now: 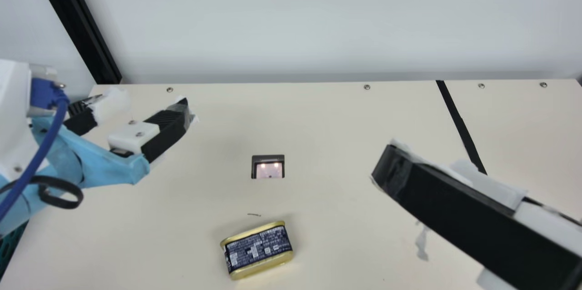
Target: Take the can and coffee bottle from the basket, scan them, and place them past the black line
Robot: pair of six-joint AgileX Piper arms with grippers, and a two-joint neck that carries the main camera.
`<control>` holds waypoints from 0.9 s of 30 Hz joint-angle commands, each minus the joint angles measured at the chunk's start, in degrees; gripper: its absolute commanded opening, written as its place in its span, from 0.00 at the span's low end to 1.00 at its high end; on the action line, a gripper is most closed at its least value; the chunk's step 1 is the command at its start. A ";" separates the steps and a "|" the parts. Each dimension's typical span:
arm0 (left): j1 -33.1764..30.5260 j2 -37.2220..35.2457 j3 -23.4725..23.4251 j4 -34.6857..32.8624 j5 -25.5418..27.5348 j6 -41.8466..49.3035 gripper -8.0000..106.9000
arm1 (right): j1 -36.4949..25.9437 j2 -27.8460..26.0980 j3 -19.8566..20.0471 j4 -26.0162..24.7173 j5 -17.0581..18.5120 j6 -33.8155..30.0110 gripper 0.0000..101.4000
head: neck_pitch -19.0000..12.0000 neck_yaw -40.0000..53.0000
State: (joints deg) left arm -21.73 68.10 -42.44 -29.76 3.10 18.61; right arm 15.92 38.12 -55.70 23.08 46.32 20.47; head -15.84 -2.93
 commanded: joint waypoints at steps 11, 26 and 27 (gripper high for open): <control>6.48 -5.10 4.33 10.32 -1.26 -1.79 0.85 | -1.29 19.04 -4.10 -6.53 3.22 -11.23 1.00 | -0.10 -0.07; 13.50 -14.51 9.53 15.69 3.21 -6.86 0.85 | 3.08 45.31 -15.71 -12.11 13.22 -38.34 1.00 | -0.10 -0.07; 13.50 -14.51 9.53 15.69 3.21 -6.86 0.85 | 3.70 46.42 -16.36 -12.45 13.73 -40.20 1.00 | -0.10 -0.07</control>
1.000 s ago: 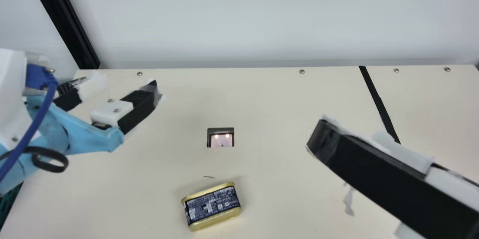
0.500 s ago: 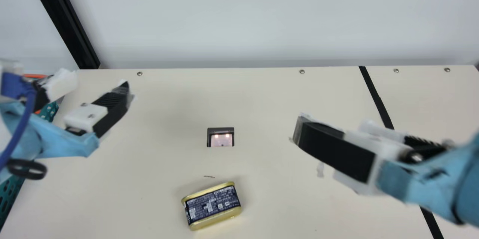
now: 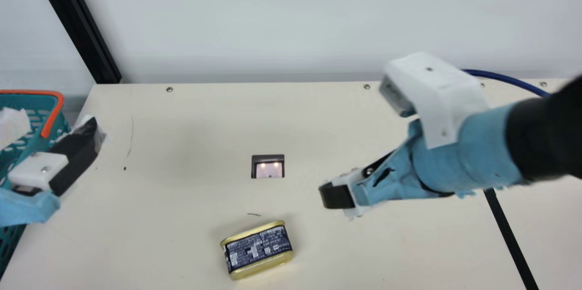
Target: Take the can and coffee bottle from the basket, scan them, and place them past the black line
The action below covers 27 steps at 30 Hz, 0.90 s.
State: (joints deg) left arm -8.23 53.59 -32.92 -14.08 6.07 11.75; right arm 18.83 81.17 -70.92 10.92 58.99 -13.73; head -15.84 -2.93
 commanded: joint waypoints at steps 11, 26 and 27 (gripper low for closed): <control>0.00 0.00 0.00 0.00 0.25 0.00 0.85 | 8.70 12.94 -6.74 -4.65 4.72 -25.26 1.00 | -0.10 -0.07; 0.00 0.00 0.00 0.00 0.25 0.00 0.85 | 18.97 18.78 -11.22 -5.92 4.50 -41.52 1.00 | -0.10 -0.07; 0.00 0.00 0.00 0.00 0.25 0.00 0.85 | 19.53 19.13 -11.44 -5.90 4.39 -41.97 1.00 | -0.10 -0.07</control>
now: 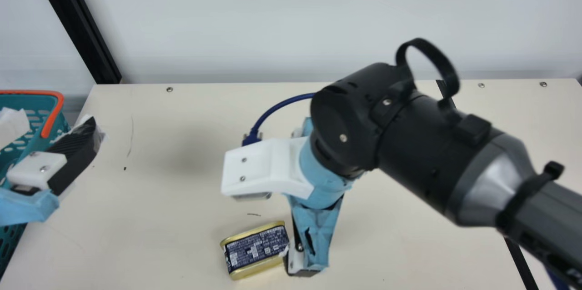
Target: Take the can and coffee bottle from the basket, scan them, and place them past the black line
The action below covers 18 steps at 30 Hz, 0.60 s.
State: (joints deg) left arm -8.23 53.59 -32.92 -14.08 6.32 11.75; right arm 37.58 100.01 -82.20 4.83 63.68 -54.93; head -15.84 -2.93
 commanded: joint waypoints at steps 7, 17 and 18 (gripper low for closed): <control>0.00 0.00 0.00 0.00 0.00 0.00 0.85 | 4.39 2.48 -0.88 0.70 -1.36 -2.44 1.00 | -0.10 -0.07; 0.00 0.00 0.00 0.00 0.00 0.00 0.85 | 7.75 5.37 1.44 0.60 -5.50 -2.81 1.00 | -0.10 -0.07; 0.00 0.00 0.00 0.00 0.00 0.00 0.85 | 7.88 5.66 1.76 0.53 -6.03 -2.66 1.00 | -0.10 -0.07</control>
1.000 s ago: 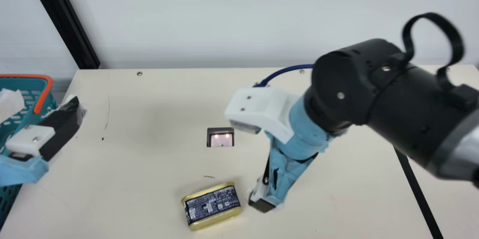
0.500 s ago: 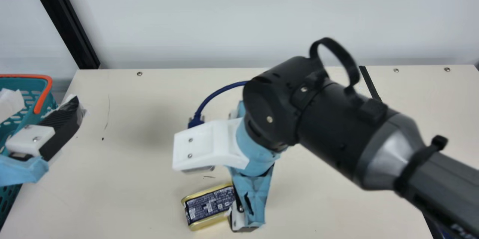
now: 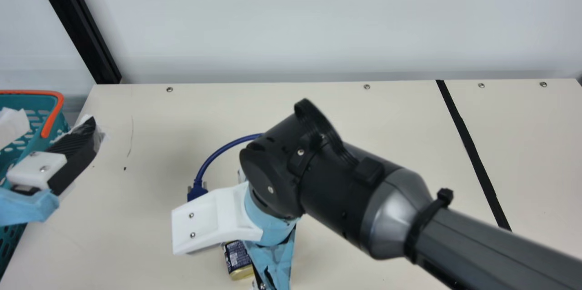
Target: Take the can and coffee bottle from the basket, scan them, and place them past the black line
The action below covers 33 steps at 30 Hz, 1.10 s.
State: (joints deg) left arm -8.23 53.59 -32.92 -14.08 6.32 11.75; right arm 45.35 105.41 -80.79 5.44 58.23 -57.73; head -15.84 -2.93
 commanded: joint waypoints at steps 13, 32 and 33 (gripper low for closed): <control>0.00 0.00 0.00 0.00 0.00 0.00 0.85 | -0.32 2.44 1.53 -1.08 -6.24 4.72 0.00 | -0.10 -0.07; 0.00 0.00 0.00 0.00 0.00 0.00 0.85 | -15.33 -5.12 2.51 -8.73 -3.66 28.90 0.00 | -0.33 -6.09; 0.00 0.00 0.00 0.00 0.00 0.00 0.85 | -16.50 -5.70 3.34 -9.75 -3.80 30.18 0.00 | -0.44 -7.55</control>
State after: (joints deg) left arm -8.23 53.59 -32.92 -14.08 6.32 11.75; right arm 31.16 100.45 -78.84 -2.32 54.96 -31.48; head -15.84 -9.09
